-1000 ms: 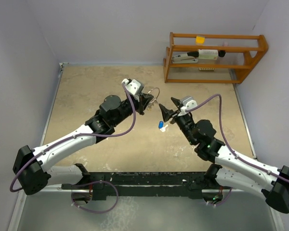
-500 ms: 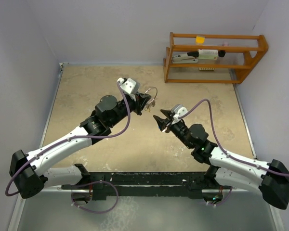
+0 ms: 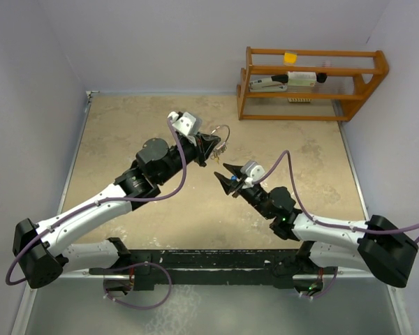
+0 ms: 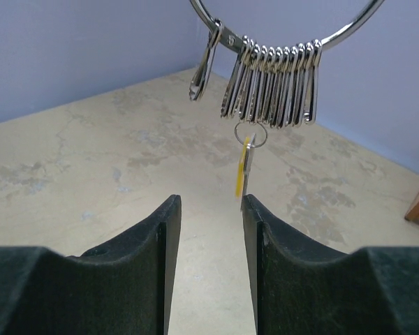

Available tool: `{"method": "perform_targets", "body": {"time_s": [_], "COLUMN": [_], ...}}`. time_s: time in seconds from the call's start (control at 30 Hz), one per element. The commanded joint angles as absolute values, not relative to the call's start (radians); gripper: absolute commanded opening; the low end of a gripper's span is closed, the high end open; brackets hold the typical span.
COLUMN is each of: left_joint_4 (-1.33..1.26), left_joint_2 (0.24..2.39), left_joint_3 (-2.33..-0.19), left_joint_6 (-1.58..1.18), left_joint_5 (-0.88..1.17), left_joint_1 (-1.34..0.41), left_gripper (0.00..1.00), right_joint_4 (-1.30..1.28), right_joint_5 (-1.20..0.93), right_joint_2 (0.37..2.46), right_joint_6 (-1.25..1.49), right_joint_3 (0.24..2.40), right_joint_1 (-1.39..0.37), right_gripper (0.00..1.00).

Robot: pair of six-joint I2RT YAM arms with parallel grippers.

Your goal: Remove the keys from the keyring

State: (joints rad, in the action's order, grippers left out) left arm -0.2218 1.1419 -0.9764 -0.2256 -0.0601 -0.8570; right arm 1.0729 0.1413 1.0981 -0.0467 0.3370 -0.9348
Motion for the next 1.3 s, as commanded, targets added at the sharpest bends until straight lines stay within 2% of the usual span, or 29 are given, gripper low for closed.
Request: {"method": "perform_targets", "body": {"time_s": [0.0,0.43,0.6,0.67,0.7,0.93,1.27], "left_joint_4": [-0.281,-0.253,-0.253,-0.252,-0.250,-0.244,-0.251], "left_joint_2": [1.120,1.108,1.103,1.102,1.101,1.091,1.075], "left_joint_3": [-1.027,-1.041,-1.037,-1.036,-1.036,-1.028,-1.011], "left_joint_6": [-0.240,-0.238,-0.237,-0.234,-0.233,-0.208,-0.130], "left_joint_5": [-0.057,-0.048,-0.056,-0.065,-0.073,-0.146,-0.384], "left_joint_1": [-0.865,-0.882,-0.888,-0.890,-0.891,-0.891,-0.892], "left_gripper": [0.00,0.00,0.00,0.00,0.00,0.00,0.02], "right_joint_4": [1.246,1.415,1.418,1.411,1.400,1.234,0.650], "right_joint_5": [0.195,0.267,0.275,0.282,0.287,0.300,0.379], "right_joint_2": [1.132,1.277,1.299,1.296,1.292,1.202,0.943], "right_joint_6": [-0.098,-0.154,-0.150,-0.149,-0.149,-0.136,-0.119], "right_joint_3": [0.355,0.409,0.430,0.436,0.438,0.439,0.523], "right_joint_1": [-0.946,-0.951,-0.951,-0.951,-0.951,-0.951,-0.974], "right_gripper": [0.44,0.42,0.21,0.05,0.00,0.00,0.00]}}
